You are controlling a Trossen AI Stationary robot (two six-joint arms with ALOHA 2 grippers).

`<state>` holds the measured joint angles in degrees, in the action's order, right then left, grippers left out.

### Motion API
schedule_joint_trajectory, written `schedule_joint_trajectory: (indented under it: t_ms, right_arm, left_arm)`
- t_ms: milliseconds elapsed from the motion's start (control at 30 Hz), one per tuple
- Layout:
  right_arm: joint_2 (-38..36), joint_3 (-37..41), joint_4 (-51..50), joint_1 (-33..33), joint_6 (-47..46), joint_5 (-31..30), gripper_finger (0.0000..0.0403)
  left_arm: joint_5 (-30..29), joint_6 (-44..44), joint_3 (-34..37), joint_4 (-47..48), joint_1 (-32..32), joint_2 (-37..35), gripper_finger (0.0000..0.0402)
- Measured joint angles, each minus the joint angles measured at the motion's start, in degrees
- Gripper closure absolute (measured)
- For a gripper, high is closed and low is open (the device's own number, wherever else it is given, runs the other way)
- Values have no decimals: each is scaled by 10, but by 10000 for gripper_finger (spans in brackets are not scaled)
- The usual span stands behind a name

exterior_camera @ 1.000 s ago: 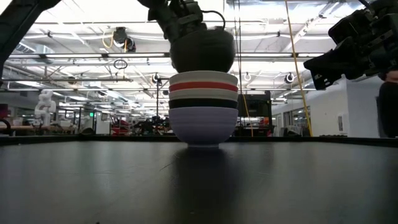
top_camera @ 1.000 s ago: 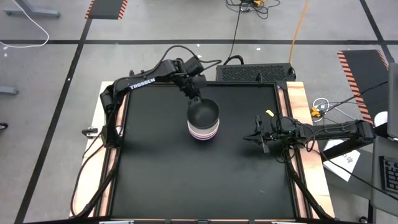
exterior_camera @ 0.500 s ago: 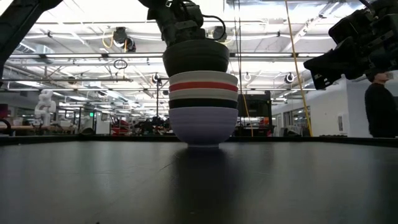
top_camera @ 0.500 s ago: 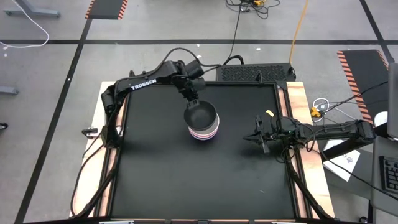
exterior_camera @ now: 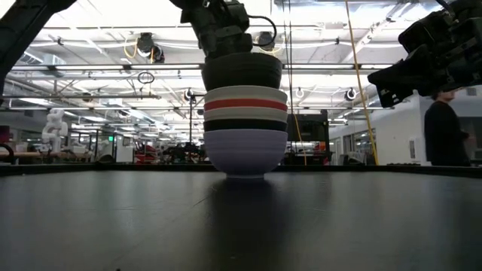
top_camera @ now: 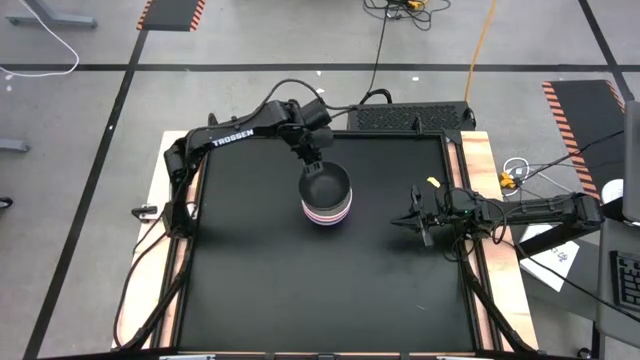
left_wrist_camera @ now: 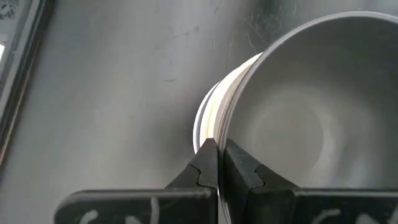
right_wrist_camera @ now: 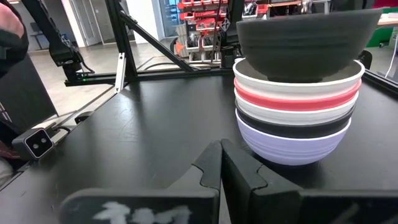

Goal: Nest bowls inside each other
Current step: Stack the black bowl on top of the white bowl

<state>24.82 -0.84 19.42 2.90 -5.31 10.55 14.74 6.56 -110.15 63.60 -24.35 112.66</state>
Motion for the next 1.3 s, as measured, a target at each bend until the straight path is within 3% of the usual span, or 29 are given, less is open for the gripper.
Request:
schedule_joint_trajectory:
  t_ms: [333,567,767,1300]
  right_arm:
    - [0,0,0,0,0,0,403]
    - [0,0,0,0,2,0,403]
    - [0,0,0,0,5,0,403]
    - [2,0,-1,0,5,0,403]
  left_arm:
    - [12,-1,-1,32,3,58,397]
    - [1,-13,0,34,8,52,397]
    - [-60,-30,0,16,40,37,397]
    - [-51,-56,1,-12,60,38,397]
